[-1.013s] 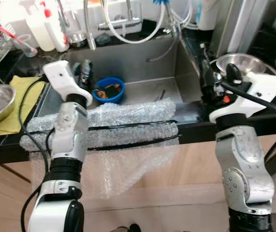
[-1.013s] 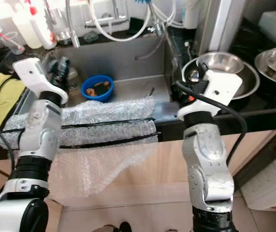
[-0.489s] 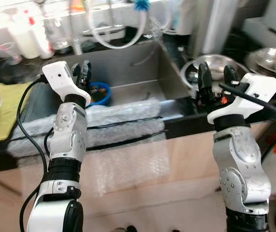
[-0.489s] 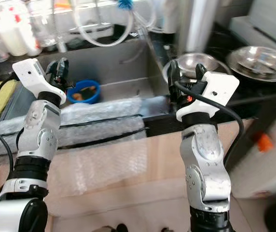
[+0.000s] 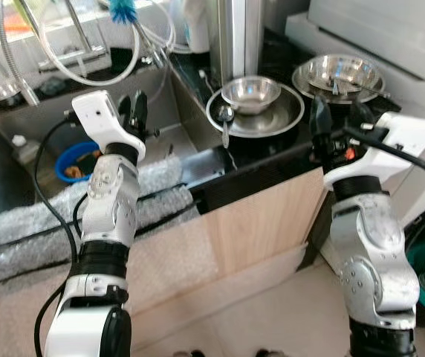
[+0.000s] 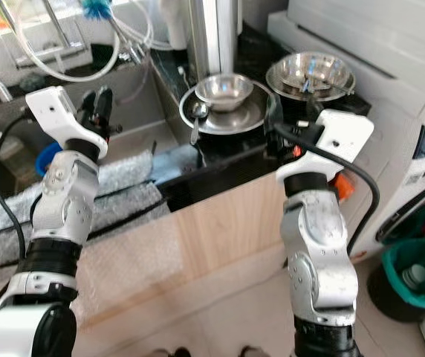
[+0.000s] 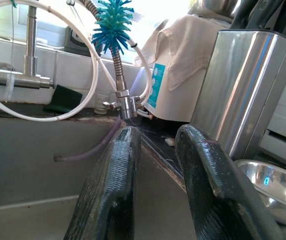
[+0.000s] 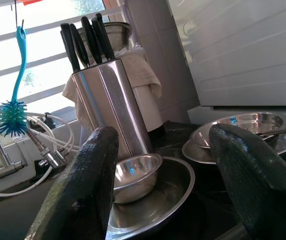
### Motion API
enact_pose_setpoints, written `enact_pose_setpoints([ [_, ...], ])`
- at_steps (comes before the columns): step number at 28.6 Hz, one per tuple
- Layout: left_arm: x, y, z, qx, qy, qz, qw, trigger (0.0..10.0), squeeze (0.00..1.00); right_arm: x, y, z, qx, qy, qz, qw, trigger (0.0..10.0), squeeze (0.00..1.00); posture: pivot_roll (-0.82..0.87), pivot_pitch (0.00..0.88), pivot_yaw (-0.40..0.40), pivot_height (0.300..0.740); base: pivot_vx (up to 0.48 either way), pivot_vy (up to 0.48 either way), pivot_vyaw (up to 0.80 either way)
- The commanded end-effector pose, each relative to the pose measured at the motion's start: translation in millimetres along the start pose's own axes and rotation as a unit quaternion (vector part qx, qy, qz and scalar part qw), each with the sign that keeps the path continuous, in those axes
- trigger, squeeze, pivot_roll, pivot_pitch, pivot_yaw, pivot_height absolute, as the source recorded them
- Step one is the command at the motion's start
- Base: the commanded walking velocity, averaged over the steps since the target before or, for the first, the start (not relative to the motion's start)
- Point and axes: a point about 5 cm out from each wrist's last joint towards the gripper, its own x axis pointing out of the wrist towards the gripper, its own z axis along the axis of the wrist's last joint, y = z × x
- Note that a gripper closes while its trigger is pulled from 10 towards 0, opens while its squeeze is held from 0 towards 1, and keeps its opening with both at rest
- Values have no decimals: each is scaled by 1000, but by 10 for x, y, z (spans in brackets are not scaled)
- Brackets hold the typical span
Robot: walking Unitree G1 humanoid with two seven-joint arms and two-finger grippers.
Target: Kitchen organization
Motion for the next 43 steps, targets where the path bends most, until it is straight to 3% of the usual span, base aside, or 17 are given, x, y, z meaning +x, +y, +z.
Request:
enact_pose_setpoints([
  [1,17,45,80,8,-11,5,1000,10000,0,14,61,18,3,-6,12,1000,10000,0,-53,111,126,740,0,0,0],
  [5,20,46,82,8,-12,5,1000,10000,0,15,60,17,2,-6,12,1000,10000,0,-54,112,126,740,0,0,0],
  [11,19,47,49,46,-7,17,999,10000,0,11,65,7,1,-3,14,1000,10000,0,-55,110,126,740,0,0,0],
  [17,21,113,91,21,-14,29,999,10000,0,7,73,-7,1,0,17,1000,10000,0,-52,112,126,740,129,0,0],
  [29,24,78,81,30,-12,24,999,10000,0,10,81,-7,1,-1,18,1000,10000,0,-53,112,125,740,257,0,0],
  [43,27,64,85,27,-11,20,999,10000,0,11,93,-17,3,0,20,1000,10000,0,-50,111,126,740,0,439,0],
])
